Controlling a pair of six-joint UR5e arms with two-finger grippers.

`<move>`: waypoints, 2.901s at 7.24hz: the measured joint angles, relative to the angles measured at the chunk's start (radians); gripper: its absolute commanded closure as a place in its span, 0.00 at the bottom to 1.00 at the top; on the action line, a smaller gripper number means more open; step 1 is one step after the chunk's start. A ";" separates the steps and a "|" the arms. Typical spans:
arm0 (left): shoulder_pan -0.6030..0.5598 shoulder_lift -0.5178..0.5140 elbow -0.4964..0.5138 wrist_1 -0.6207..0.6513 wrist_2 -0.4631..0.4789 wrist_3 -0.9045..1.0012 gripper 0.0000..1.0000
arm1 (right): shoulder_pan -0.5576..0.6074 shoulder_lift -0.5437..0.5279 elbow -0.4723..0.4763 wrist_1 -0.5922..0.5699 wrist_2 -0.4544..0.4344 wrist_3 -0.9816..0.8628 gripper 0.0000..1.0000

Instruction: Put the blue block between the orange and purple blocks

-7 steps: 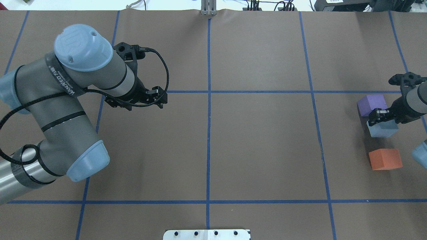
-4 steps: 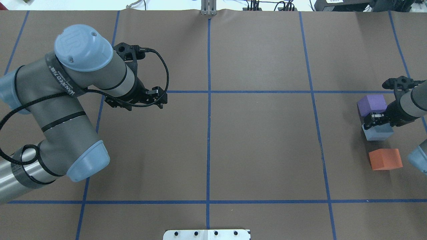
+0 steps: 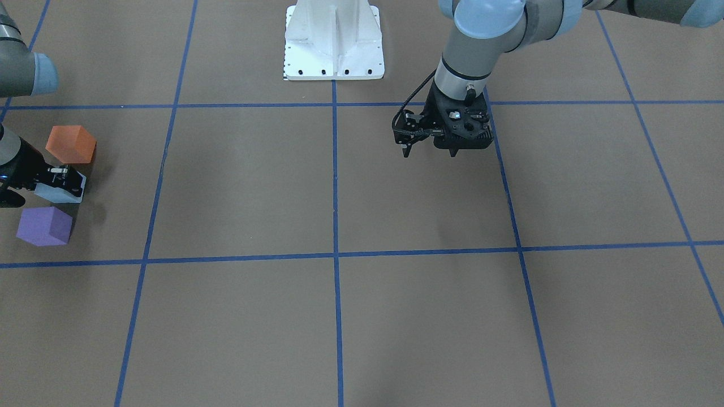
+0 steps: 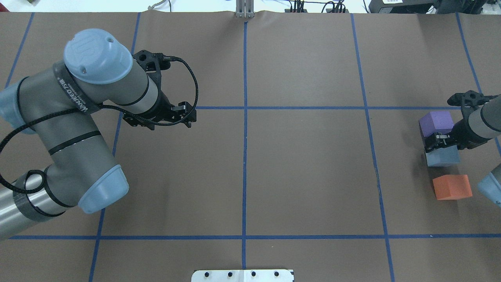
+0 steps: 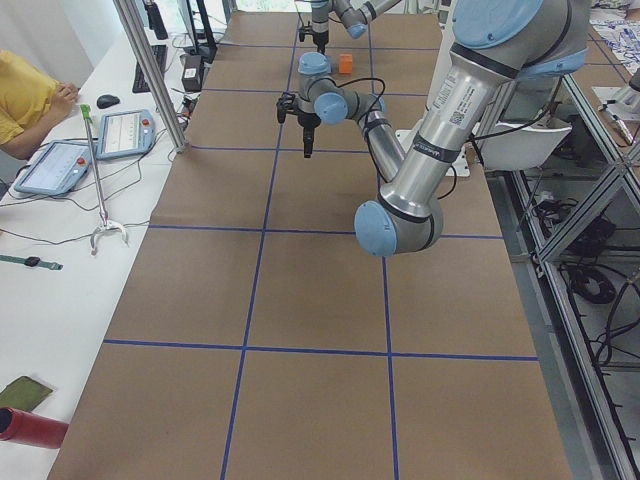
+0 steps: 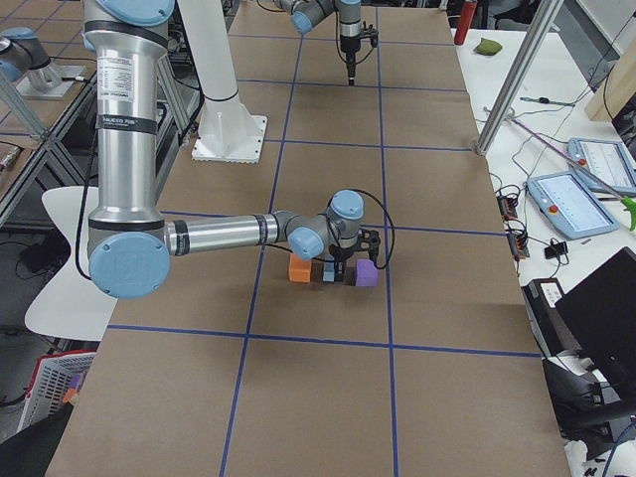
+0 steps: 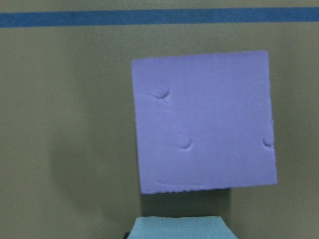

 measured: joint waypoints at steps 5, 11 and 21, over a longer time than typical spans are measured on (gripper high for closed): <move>-0.002 -0.003 -0.012 0.000 0.000 -0.001 0.00 | 0.068 -0.064 0.102 0.062 0.011 -0.002 0.00; -0.210 0.259 -0.111 0.000 -0.049 0.398 0.00 | 0.349 -0.134 0.154 0.040 0.138 -0.151 0.00; -0.823 0.569 0.146 0.000 -0.432 1.226 0.00 | 0.541 -0.099 0.182 -0.379 0.166 -0.599 0.00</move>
